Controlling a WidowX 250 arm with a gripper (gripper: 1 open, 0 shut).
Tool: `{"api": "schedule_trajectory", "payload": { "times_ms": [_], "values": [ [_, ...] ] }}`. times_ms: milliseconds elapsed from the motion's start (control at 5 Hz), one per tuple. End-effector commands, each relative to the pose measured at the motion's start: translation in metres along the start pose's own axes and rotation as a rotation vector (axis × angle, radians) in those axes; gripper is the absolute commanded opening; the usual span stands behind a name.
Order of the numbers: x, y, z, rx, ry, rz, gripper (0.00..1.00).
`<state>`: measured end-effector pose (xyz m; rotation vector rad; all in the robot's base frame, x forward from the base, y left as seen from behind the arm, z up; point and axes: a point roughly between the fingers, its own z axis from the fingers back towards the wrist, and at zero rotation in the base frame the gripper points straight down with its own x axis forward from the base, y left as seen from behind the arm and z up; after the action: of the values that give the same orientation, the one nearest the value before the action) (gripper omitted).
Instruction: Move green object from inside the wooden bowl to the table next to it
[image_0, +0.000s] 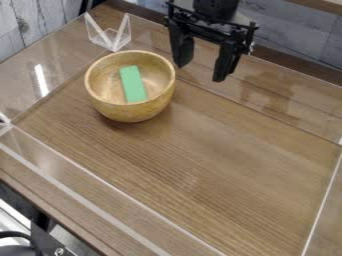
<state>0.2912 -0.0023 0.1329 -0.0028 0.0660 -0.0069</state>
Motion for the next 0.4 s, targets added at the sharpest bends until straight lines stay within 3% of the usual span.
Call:
{"api": "schedule_trajectory", "payload": {
  "times_ms": [0,200],
  "values": [
    [0.002,0.003,-0.005,-0.001,0.011,0.017,1.0],
    [0.004,0.017,-0.005,-0.005,0.001,0.071,1.0]
  ]
}}
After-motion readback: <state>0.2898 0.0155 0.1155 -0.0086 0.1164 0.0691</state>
